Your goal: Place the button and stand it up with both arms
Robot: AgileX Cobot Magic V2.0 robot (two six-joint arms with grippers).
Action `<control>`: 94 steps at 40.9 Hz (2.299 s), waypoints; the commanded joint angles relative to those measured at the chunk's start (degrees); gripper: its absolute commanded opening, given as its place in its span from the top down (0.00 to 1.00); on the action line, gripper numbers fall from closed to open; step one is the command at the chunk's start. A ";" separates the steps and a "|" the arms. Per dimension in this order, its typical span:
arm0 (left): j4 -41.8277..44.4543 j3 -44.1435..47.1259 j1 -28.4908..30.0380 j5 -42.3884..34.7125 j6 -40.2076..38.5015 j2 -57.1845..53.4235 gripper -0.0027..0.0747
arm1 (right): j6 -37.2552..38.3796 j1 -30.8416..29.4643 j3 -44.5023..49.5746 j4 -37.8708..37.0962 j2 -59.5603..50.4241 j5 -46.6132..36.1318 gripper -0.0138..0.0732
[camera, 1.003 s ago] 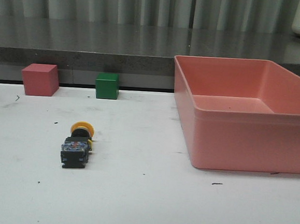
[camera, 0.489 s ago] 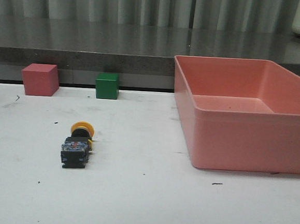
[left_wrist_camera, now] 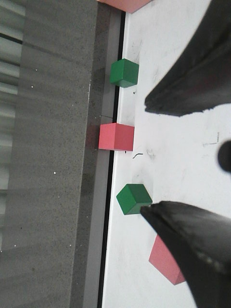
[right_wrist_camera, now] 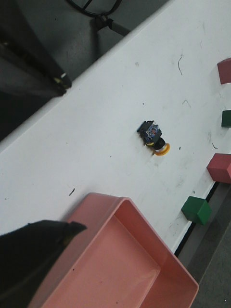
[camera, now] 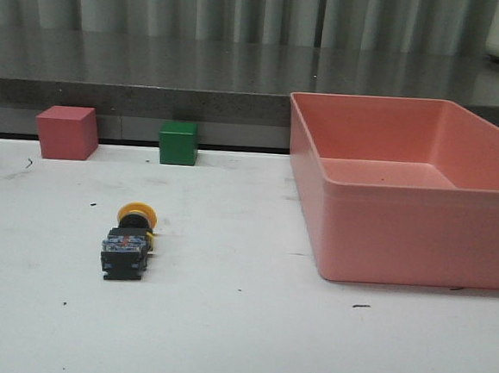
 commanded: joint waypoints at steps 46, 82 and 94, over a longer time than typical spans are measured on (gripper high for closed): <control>-5.75 -43.99 -23.67 33.52 4.03 59.54 0.28 | -0.37 -0.14 -1.37 -0.02 0.18 -4.44 0.21; -8.70 -62.72 -23.67 43.77 -5.43 87.08 0.28 | -0.37 -0.14 -1.37 -0.02 0.18 -4.44 0.21; -12.61 -62.78 -23.67 43.77 -6.96 92.93 0.28 | -0.37 -0.14 -1.37 -0.02 0.18 -4.44 0.21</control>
